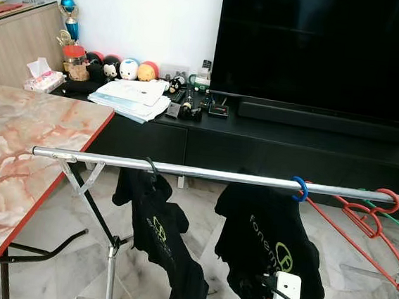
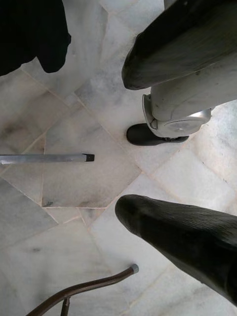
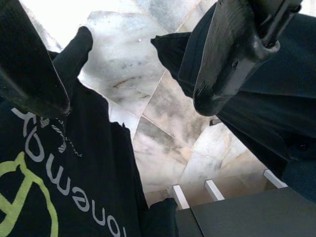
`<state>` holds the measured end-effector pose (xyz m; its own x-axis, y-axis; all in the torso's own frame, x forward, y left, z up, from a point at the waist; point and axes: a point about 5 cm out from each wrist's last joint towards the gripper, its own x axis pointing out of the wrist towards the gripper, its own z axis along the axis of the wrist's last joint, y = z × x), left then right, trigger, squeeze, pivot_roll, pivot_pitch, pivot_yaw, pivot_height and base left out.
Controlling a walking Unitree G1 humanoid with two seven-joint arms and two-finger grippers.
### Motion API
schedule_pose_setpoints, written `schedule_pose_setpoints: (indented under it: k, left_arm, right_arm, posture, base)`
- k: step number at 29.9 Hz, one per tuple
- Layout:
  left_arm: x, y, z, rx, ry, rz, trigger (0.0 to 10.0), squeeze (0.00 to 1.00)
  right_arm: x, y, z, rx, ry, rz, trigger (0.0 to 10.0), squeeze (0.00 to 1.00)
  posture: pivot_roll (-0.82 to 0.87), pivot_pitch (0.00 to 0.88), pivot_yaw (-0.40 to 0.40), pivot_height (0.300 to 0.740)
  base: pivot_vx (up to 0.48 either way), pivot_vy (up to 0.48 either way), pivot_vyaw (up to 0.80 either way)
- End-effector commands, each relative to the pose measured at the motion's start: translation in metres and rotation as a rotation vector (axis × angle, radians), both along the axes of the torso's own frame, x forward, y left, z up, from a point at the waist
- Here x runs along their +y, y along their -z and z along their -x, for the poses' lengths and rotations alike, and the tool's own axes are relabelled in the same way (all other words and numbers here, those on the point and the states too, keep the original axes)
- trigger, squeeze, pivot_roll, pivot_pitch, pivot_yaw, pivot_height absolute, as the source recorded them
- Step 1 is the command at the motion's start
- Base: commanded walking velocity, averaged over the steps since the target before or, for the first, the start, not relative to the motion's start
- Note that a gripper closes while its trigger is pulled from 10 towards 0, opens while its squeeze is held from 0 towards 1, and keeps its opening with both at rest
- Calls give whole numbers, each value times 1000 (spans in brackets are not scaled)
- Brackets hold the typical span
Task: Hang hanger
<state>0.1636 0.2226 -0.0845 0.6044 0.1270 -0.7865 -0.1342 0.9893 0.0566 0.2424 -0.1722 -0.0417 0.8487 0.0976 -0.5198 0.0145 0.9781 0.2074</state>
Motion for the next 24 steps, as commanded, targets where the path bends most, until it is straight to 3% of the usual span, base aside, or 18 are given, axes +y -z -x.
schedule_pose_setpoints:
  k: [1,9,10,12,13,24]
  left_arm:
    - [0,2,4,7,-12,5,10000,0]
    - [0,2,4,7,-12,5,10000,0]
    - [0,2,4,7,-12,6,10000,0]
    - [7,-7,-10,-43,4,-23,10000,0]
    - [8,-8,-11,-48,6,-27,10000,0]
    - [8,-8,-12,-52,3,-24,10000,0]
  right_arm:
    - [0,-1,-1,1,-5,5,10000,0]
    - [0,-1,-1,1,-5,5,10000,0]
    - [0,2,2,20,-10,10,10000,0]
    - [-21,-15,-16,-49,42,91,10000,0]
    - [-24,-17,-18,-58,49,99,10000,0]
    - [-24,-17,-19,-55,49,102,10000,0]
  posture:
    - [69,0,-33,740]
    - [69,0,-33,740]
    - [0,0,0,740]
    - [85,0,-16,740]
    - [85,0,-16,740]
    - [87,0,-17,740]
  base:
    - [0,0,0]
    - [0,0,0]
    - [0,0,0]
    - [0,0,0]
    - [0,0,0]
    - [0,0,0]
